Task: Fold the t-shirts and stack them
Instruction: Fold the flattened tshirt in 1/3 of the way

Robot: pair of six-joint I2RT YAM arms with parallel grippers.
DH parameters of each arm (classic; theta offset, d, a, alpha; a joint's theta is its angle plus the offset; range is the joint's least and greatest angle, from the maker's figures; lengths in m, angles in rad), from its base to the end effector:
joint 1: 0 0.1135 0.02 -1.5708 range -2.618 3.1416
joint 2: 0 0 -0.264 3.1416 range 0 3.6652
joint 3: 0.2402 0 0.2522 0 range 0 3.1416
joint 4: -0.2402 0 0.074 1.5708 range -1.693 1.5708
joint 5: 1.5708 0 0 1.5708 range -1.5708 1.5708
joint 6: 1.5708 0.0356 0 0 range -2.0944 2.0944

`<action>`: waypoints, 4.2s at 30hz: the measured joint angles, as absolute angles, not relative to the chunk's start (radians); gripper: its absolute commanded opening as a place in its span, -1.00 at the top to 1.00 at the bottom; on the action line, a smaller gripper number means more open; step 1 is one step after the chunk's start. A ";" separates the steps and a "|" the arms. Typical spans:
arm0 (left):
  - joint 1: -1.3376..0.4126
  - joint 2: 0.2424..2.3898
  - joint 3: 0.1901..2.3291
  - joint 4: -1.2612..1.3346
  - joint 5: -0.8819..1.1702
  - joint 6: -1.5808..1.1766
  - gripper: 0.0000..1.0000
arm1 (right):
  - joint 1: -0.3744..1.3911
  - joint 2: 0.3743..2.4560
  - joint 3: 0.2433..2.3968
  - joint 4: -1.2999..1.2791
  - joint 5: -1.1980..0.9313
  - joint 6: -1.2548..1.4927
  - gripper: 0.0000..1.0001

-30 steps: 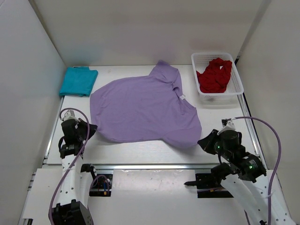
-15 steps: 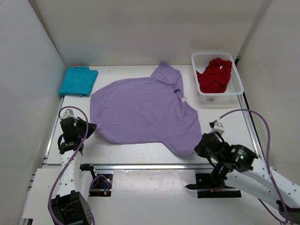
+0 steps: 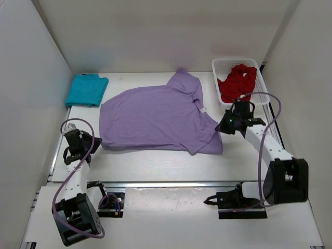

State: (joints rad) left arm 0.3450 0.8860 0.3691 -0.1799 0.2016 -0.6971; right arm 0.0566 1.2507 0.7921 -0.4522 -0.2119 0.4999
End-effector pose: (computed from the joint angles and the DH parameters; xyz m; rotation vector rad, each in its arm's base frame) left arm 0.1710 0.0539 0.1792 -1.0424 2.0327 -0.4139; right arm 0.2490 0.0216 0.2235 0.4643 2.4779 0.4946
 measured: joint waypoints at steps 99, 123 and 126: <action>0.376 1.078 0.399 -0.179 0.181 -0.685 1.00 | -0.225 0.873 0.201 -0.012 -0.344 0.697 1.00; -0.388 0.992 0.517 -0.136 0.073 -0.685 0.42 | 0.299 1.071 0.505 -0.173 -0.178 0.591 0.71; -0.516 1.097 0.505 -0.031 0.069 -0.719 0.45 | 0.319 1.163 0.505 -0.144 -0.183 0.580 0.47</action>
State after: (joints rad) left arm -0.5156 1.0966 0.5045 -0.0307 0.0692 -0.7193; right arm 0.3195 1.1625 0.5049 -0.1444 -0.1829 0.5804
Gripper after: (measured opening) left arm 0.279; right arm 0.208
